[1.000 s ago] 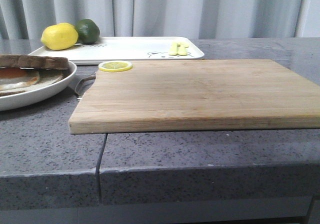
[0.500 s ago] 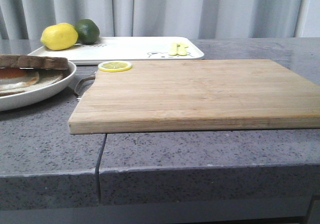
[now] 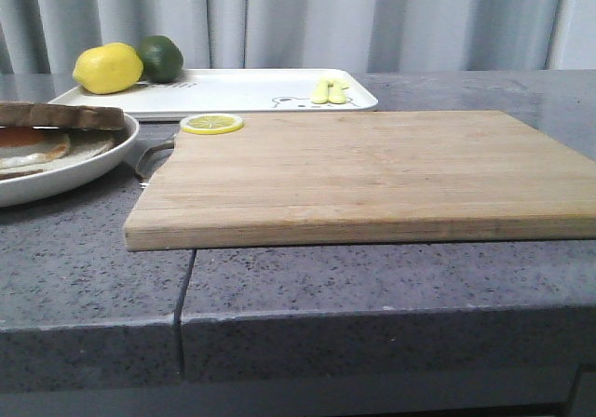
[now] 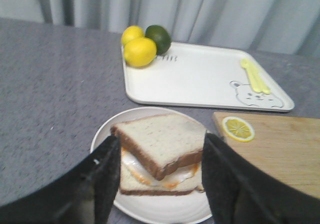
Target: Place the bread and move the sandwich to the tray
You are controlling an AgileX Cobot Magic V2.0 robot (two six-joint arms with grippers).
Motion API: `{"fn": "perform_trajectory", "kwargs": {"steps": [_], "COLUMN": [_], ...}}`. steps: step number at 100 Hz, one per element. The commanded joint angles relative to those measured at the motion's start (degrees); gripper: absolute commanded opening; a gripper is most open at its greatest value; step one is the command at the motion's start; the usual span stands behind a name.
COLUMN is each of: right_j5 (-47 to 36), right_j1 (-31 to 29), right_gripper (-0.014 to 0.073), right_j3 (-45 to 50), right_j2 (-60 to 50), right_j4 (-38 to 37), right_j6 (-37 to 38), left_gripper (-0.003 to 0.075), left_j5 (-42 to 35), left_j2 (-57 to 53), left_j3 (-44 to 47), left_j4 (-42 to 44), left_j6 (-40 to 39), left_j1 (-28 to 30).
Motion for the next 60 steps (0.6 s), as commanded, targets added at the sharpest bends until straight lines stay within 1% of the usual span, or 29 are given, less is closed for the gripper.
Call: {"fn": "perform_trajectory", "kwargs": {"steps": [1,19,30,44,60], "right_j5": [-3.12,-3.14,-3.27,-3.27,-3.22], "right_j1": [-0.50,-0.50,-0.50,-0.50,-0.50], "right_gripper": [0.0279,0.0279,0.0279,0.0279,0.0279], "right_j3": [-1.32,-1.32,-1.32,-1.32,-1.32], "right_j2": [-0.87,-0.87,-0.87,-0.87,-0.87], "right_j4": [-1.25,-1.25,-1.25,-1.25,-1.25], "right_j6": [-0.81,-0.81,-0.81,-0.81,-0.81], "left_gripper": [0.0348,0.0348,0.0348,0.0348,0.0348], "left_j5": [-1.17,-0.89,-0.97,-3.77,-7.42], "left_j2": [2.73,11.24,17.82,24.53,28.63], "left_j3": [-1.65,-1.65,-1.65,-1.76,-1.86], "left_j4": [5.48,6.60,4.82,3.06,1.22], "left_j6": [-6.88,-7.80,-7.93,-7.93,-7.93], "left_j1": [1.15,2.77,3.83,5.13,5.95]}}
